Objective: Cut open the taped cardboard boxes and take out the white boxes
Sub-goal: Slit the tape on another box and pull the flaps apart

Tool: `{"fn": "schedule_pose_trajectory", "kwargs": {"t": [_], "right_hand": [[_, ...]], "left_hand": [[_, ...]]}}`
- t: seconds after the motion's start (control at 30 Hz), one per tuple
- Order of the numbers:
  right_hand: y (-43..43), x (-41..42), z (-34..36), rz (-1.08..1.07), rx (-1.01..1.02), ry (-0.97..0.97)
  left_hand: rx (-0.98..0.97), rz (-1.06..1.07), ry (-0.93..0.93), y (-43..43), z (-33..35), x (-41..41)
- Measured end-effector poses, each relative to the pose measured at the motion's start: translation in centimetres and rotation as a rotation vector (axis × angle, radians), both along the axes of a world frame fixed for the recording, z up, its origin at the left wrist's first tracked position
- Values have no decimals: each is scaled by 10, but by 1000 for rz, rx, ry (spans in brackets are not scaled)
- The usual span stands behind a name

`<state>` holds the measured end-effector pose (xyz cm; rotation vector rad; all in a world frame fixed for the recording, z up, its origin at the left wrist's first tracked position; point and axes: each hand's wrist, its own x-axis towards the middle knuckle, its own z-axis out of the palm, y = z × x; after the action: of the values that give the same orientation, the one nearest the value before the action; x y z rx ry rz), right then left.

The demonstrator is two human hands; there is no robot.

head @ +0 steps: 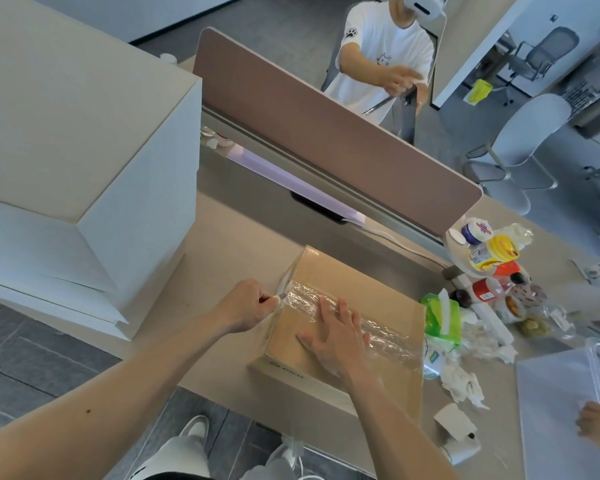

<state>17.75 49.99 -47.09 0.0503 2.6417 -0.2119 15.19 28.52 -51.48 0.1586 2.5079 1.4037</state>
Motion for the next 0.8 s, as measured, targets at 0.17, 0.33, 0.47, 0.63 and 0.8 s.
{"fn": "schedule_pose_trajectory", "kwargs": {"t": [0.17,0.33,0.47,0.63,0.8], "right_hand": [[0,0,0,-8,-13,7],[0,1,1,-6,-10,11],[0,1,0,-11,-15,9],[1,1,-1,-2,-3,17],[1,1,-2,0,6,12]], "left_hand": [[-18,0,-10,1,3,3],[-43,5,-5,2,5,6],[-73,9,-6,3,4,9],[-101,16,1,3,5,12],[-145,-12,34,4,9,15]]}}
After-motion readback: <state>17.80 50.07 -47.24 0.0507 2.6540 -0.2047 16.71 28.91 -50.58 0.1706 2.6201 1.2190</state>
